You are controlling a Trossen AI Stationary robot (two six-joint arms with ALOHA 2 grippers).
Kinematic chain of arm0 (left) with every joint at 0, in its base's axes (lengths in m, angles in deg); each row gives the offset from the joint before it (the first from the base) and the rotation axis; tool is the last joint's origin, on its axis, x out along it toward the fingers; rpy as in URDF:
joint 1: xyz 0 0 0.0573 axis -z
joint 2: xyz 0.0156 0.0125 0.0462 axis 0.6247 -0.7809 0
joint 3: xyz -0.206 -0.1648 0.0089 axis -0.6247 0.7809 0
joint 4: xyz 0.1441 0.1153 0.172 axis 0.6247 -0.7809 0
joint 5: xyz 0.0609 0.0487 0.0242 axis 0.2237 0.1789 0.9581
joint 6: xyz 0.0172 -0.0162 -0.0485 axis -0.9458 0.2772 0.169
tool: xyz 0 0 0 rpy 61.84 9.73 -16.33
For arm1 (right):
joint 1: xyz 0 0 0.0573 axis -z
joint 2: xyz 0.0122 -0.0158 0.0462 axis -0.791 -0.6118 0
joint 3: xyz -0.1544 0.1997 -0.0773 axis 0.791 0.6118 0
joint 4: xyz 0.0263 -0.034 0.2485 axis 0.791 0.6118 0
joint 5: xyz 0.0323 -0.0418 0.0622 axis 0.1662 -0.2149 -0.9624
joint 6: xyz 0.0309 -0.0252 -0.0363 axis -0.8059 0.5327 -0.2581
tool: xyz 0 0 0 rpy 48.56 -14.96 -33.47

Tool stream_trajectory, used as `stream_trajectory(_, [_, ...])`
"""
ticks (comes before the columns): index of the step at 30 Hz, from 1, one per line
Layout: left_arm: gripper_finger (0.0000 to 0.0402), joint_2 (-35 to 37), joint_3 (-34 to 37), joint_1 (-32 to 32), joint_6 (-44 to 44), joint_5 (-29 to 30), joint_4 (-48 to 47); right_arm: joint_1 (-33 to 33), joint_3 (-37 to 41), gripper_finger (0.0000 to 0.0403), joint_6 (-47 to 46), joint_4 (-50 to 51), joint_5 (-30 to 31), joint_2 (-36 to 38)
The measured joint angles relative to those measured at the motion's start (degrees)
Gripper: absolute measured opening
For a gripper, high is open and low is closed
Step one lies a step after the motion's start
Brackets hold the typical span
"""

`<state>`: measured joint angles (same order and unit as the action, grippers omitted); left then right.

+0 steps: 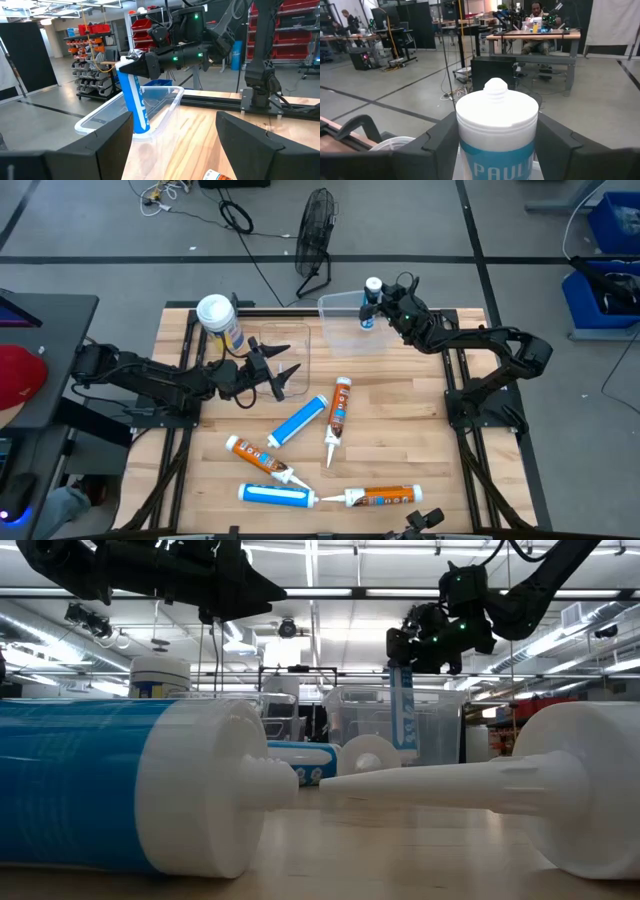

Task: Pick & place silicon tubes, Sealant and Lysol wipes
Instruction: Put the right blue sealant into the white bin

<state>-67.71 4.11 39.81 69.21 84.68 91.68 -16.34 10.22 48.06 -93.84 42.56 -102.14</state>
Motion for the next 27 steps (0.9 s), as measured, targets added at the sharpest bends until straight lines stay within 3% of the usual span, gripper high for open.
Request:
stream_trajectory(18, [0.0288, 0.0, 0.0, 0.0, 1.1, 0.0, 0.1, 0.0, 0.0, 0.021, 1.1, 0.8, 0.0, 0.0])
stream_trajectory(27, [0.0288, 0.0, 0.0, 0.4, 1.1, -0.1, 0.2, 0.0, 0.0, 0.0209, 0.5, -3.9, 0.0, -4.9])
